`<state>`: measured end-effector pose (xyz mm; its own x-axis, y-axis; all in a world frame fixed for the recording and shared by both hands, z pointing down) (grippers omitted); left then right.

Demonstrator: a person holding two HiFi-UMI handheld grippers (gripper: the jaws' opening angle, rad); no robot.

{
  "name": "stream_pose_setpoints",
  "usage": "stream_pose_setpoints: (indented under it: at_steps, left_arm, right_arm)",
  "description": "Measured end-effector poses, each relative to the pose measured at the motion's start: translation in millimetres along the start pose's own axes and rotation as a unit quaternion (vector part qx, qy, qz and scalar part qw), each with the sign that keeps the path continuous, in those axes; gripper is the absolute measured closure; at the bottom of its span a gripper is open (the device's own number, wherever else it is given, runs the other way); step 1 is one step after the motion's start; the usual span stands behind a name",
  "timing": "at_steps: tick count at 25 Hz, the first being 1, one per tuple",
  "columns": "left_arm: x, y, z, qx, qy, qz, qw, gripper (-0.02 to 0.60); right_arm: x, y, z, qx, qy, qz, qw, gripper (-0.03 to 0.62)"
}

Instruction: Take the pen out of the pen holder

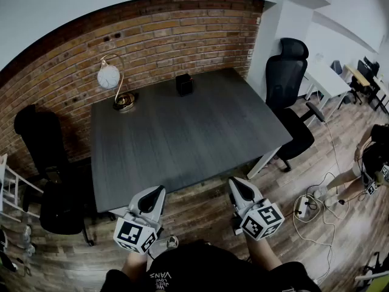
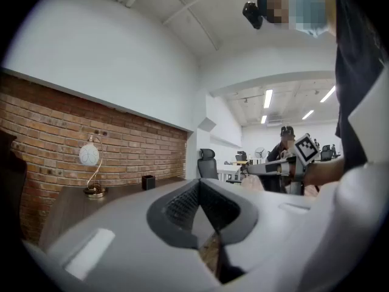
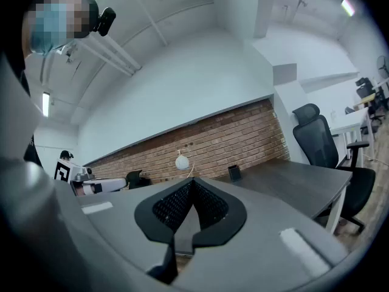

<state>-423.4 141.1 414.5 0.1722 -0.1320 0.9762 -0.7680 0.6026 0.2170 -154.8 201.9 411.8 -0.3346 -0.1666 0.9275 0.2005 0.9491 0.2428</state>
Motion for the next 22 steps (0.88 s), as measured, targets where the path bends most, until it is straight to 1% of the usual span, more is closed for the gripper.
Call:
stream_pose_setpoints:
  at_steps: [8, 11, 14, 16, 19, 21, 22]
  left_arm:
    - [6.4, -3.2, -39.1, -0.014, -0.001, -0.001, 0.9999, 0.529]
    - [7.3, -5.8, -54.0, -0.009, 0.001, -0.008, 0.9999, 0.529]
    - [9.2, -12.4, -65.7, 0.008, -0.008, -0.005, 0.9999, 0.528]
    - [11.0, -17.9, -68.7, 0.017, -0.010, -0.001, 0.9998, 0.506]
    - [14.8, -27.5, -64.4, 0.019, -0.012, 0.003, 0.9997, 0.477]
    - [18.7, -37.6, -57.7, 0.021, -0.011, 0.005, 0.9997, 0.424]
    - [21.6, -43.4, -53.7, 0.022, -0.010, 0.006, 0.9997, 0.410]
  right_arm:
    - [-10.0, 23.5, -18.5, -0.017, -0.010, -0.008, 1.000, 0.592]
    - [-12.4, 32.9, -27.4, -0.021, -0.027, -0.014, 0.999, 0.592]
    - [-14.8, 41.3, -35.0, -0.020, -0.040, -0.016, 0.999, 0.592]
    - [-14.4, 45.2, -38.5, -0.016, -0.043, -0.016, 0.999, 0.592]
    - [-9.8, 46.4, -43.2, -0.015, -0.041, -0.015, 0.999, 0.592]
    - [-8.9, 42.8, -47.3, -0.013, -0.039, -0.014, 0.999, 0.592]
    - [-8.6, 40.3, -50.2, -0.012, -0.038, -0.015, 0.999, 0.592]
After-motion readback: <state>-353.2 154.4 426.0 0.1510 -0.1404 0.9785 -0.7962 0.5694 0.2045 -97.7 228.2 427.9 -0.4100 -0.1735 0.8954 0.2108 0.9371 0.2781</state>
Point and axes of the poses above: the fingertips, and each gripper's own axes: y backward along the fingers, z to its left, x out of its underside, the point moved 6 cm from there along y, backward along the fingers, and after that the axes turned 15 degrees about -z, right-handed, at the moved point
